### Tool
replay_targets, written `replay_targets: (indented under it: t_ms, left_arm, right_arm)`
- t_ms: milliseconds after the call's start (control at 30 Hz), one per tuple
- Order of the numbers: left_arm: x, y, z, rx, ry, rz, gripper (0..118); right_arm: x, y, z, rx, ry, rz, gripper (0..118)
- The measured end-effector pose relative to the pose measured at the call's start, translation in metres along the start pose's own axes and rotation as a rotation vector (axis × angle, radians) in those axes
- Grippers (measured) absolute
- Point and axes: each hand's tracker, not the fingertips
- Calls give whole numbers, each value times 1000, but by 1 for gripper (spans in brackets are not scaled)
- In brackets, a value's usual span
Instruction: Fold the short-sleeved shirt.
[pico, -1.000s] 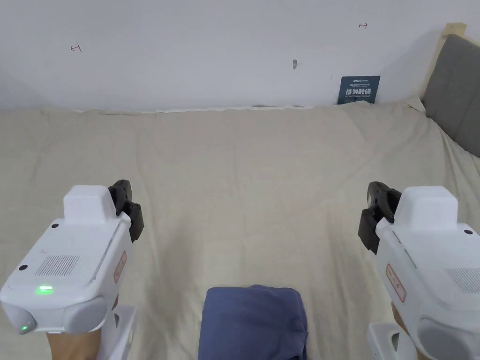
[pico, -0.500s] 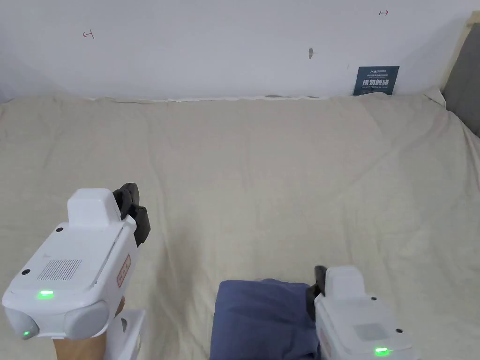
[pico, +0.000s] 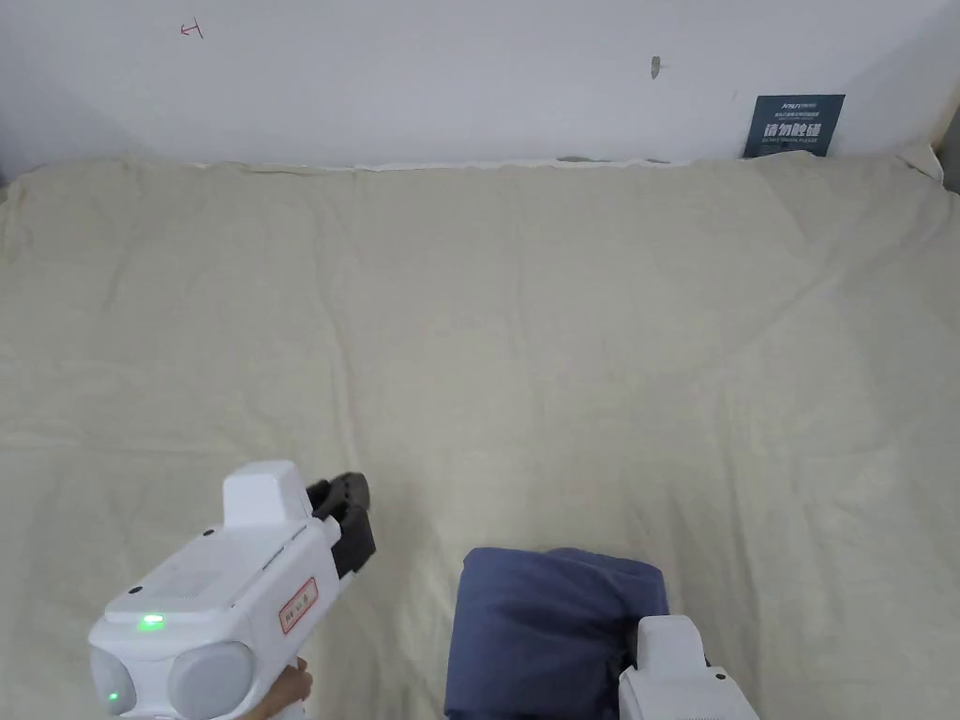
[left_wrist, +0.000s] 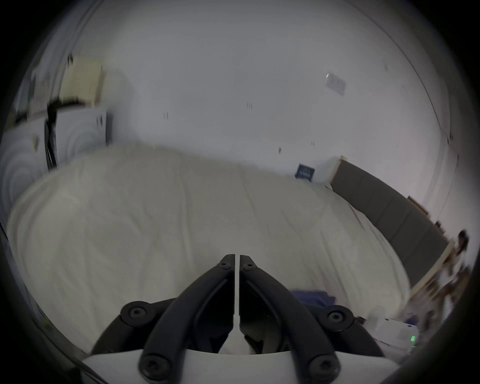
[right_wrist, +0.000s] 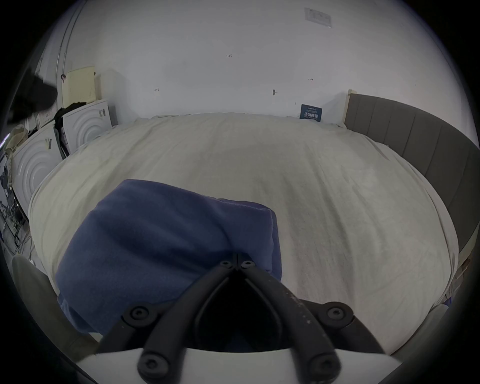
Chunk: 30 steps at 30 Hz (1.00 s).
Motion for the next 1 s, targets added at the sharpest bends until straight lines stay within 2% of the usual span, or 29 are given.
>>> replay_targets:
  t_ms: [33, 100, 167, 200, 233, 367, 400, 433, 467, 500, 533, 567, 600, 733, 867, 1000]
  left_arm:
    - [-3, -6, -8, -64, -34, 45, 12]
    - [-6, -20, -25, -203, -92, 123, 55]
    - [-9, -33, -46, -338, -133, 189, 104]
    - [-9, -41, -57, -406, -155, 214, 114]
    - [-9, -48, -68, -454, -170, 239, 116]
    - [-6, -65, -99, -567, -189, 257, 114]
    - [-4, -68, -104, -593, -198, 247, 108]
    - [-1, -72, -109, -623, -215, 231, 93]
    - [4, -75, -112, -659, -229, 210, 60]
    - [8, -77, -113, -678, -239, 194, 49]
    - [14, -80, -114, -677, -253, 187, 48]
    - [20, -81, -112, -656, -217, 152, 40]
    - [22, -80, -109, -633, -206, 119, 37]
    - [21, -71, -101, -614, -228, 193, 23]
    - [15, -48, -88, -544, -215, 79, 22]
    - [-26, -10, -77, -490, -131, -18, 22]
  right_arm:
    - [3, 0, 0, -2, 9, -14, 2]
    - [7, -1, 0, 0, 27, -47, 2]
    - [7, -1, 3, 4, 34, -45, 2]
    - [7, 0, 3, 6, 37, -42, 2]
    - [8, 0, 3, 7, 40, -40, 2]
    - [13, 1, 3, 2, 59, -57, 2]
    - [14, 0, 1, 1, 63, -59, 2]
    - [15, 0, 1, 1, 68, -63, 2]
    - [16, 0, 1, 2, 72, -65, 2]
    - [16, 1, 1, 2, 75, -64, 2]
    - [16, 0, 0, 2, 76, -57, 2]
    - [17, 0, 0, 2, 77, -49, 2]
    - [18, 1, 0, 2, 81, -46, 2]
    - [26, 14, -1, -28, 107, -7, 2]
    - [35, 40, 16, 92, 101, -1, 2]
    - [33, 80, 40, 176, 87, 6, 2]
